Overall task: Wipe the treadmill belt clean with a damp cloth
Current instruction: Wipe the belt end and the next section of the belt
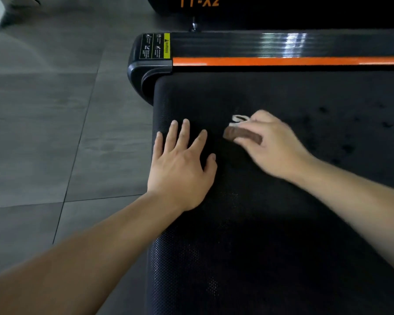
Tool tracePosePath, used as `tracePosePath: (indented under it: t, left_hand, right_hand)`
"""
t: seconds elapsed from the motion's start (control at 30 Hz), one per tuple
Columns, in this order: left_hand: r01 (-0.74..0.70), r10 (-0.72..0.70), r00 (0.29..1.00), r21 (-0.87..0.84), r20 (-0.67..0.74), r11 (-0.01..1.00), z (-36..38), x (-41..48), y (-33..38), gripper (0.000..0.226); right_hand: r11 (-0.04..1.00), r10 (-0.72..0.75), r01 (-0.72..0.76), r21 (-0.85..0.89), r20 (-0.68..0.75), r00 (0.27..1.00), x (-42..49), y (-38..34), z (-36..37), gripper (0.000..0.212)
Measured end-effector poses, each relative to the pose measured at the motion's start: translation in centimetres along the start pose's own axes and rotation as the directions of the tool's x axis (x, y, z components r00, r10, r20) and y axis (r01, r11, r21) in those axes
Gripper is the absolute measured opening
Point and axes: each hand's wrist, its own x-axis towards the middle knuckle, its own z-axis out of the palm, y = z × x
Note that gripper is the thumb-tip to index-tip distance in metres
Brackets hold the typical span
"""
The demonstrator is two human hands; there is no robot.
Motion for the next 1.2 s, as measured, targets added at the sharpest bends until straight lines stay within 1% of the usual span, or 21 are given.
tracePosePath:
  t: [0.07, 0.13, 0.2, 0.27, 0.33, 0.37, 0.47, 0.5, 0.57, 0.63, 0.67, 0.7, 0.8, 0.83, 0.9, 0.97, 1.0, 1.03, 1.13, 1.17, 1.2]
  left_hand:
    - [-0.005, 0.005, 1.0, 0.001, 0.003, 1.0, 0.0, -0.1, 0.1, 0.064]
    - [-0.006, 0.006, 1.0, -0.001, 0.004, 1.0, 0.0, -0.1, 0.2, 0.065]
    - [-0.001, 0.001, 1.0, 0.003, 0.009, 1.0, -0.1, -0.1, 0.2, 0.065]
    - [0.0, 0.0, 1.0, 0.005, 0.022, 1.0, -0.2, -0.1, 0.1, 0.064]
    - [-0.002, 0.002, 1.0, 0.0, 0.027, 1.0, -0.3, -0.2, 0.2, 0.064]
    - [-0.003, 0.003, 1.0, -0.002, 0.026, 1.0, -0.4, -0.2, 0.1, 0.064]
    - [-0.002, 0.002, 1.0, -0.013, 0.024, 1.0, -0.4, -0.3, 0.2, 0.063]
    - [0.001, -0.001, 1.0, -0.019, 0.021, 1.0, -0.5, -0.3, 0.2, 0.063]
    - [-0.002, 0.002, 1.0, -0.046, -0.004, 0.999, -0.5, -0.4, 0.2, 0.059]
    - [-0.019, 0.016, 0.999, -0.07, -0.046, 0.997, -0.7, -0.7, 0.2, 0.053]
    - [-0.024, 0.02, 0.998, -0.076, -0.056, 0.997, -0.8, -1.0, 0.3, 0.051]
    - [-0.021, 0.017, 0.998, -0.079, -0.052, 0.997, -0.9, -1.5, 0.7, 0.049]
    - [-0.003, 0.004, 1.0, -0.058, 0.011, 0.998, -0.7, -4.0, 2.3, 0.053]
    - [-0.002, 0.003, 1.0, -0.036, 0.027, 0.999, -0.3, -5.0, 2.7, 0.056]
    - [-0.015, 0.014, 0.999, 0.024, 0.04, 1.0, 0.4, -6.4, 3.1, 0.06]
    - [-0.029, 0.027, 0.999, 0.042, 0.032, 0.999, 0.7, -6.8, 2.7, 0.06]
    - [-0.027, 0.026, 0.999, 0.033, 0.03, 0.999, 0.6, -6.8, 2.6, 0.06]
    - [-0.026, 0.025, 0.999, 0.027, 0.035, 0.999, 0.6, -6.8, 2.5, 0.06]
    - [-0.03, 0.028, 0.999, 0.039, 0.046, 0.999, 0.6, -6.7, 2.9, 0.059]
    - [-0.03, 0.028, 0.999, 0.046, 0.045, 0.998, 0.7, -6.8, 3.0, 0.059]
    - [-0.028, 0.025, 0.999, 0.057, 0.043, 0.998, 0.7, -6.8, 3.1, 0.059]
  right_hand:
    - [0.981, 0.145, -0.157, -0.118, -0.102, 0.984, 1.4, 3.2, -1.8, 0.024]
    - [0.924, 0.329, -0.36, -0.129, -0.214, 0.92, 2.4, 5.2, -2.6, 0.024]
    - [0.95, 0.25, -0.281, -0.133, -0.214, 0.944, 0.9, 3.0, -0.8, 0.025]
    - [0.995, 0.063, -0.069, -0.069, -0.097, 0.993, -2.6, -0.4, 0.5, 0.025]
    - [0.999, -0.025, 0.025, -0.035, 0.003, 1.0, -4.3, -1.0, -0.7, 0.025]
    - [0.997, 0.007, -0.009, -0.073, -0.017, 1.0, -3.6, 0.2, -1.3, 0.024]
    - [0.946, 0.267, -0.296, -0.133, -0.199, 0.943, -1.2, 3.3, -2.5, 0.024]
    - [0.941, 0.275, -0.312, -0.134, -0.236, 0.932, -1.5, 2.8, -1.7, 0.026]
    - [0.977, 0.155, -0.179, -0.116, -0.189, 0.97, -4.5, -0.5, 0.2, 0.026]
    - [0.999, -0.029, 0.028, -0.027, -0.035, 0.999, -8.8, -3.5, 0.2, 0.024]
    - [0.997, -0.07, 0.07, -0.012, 0.023, 0.997, -9.8, -3.6, -0.7, 0.023]
    - [0.996, -0.074, 0.075, -0.046, 0.022, 0.997, -9.8, -2.5, -1.3, 0.023]
    - [0.975, 0.166, -0.186, -0.118, -0.156, 0.974, -8.0, 1.0, -2.8, 0.027]
    - [0.972, 0.186, -0.211, -0.104, -0.205, 0.961, -8.4, 0.7, -2.3, 0.03]
    - [0.994, 0.07, -0.082, -0.077, -0.151, 0.986, -11.4, -2.8, -0.6, 0.03]
    - [0.996, -0.087, 0.086, 0.024, 0.039, 0.995, -15.3, -6.1, -0.5, 0.026]
    - [0.993, -0.114, 0.112, 0.032, 0.093, 0.989, -16.0, -6.0, -1.4, 0.027]
    - [0.992, -0.121, 0.122, -0.01, 0.065, 0.991, -15.7, -4.6, -2.1, 0.029]
    - [0.978, 0.168, -0.183, -0.098, -0.14, 0.976, -13.7, -0.6, -3.8, 0.029]
    - [0.974, 0.194, -0.211, -0.083, -0.173, 0.966, -14.0, -0.6, -3.3, 0.027]
    - [0.984, 0.157, -0.168, -0.061, -0.153, 0.976, -14.9, -2.1, -2.6, 0.025]
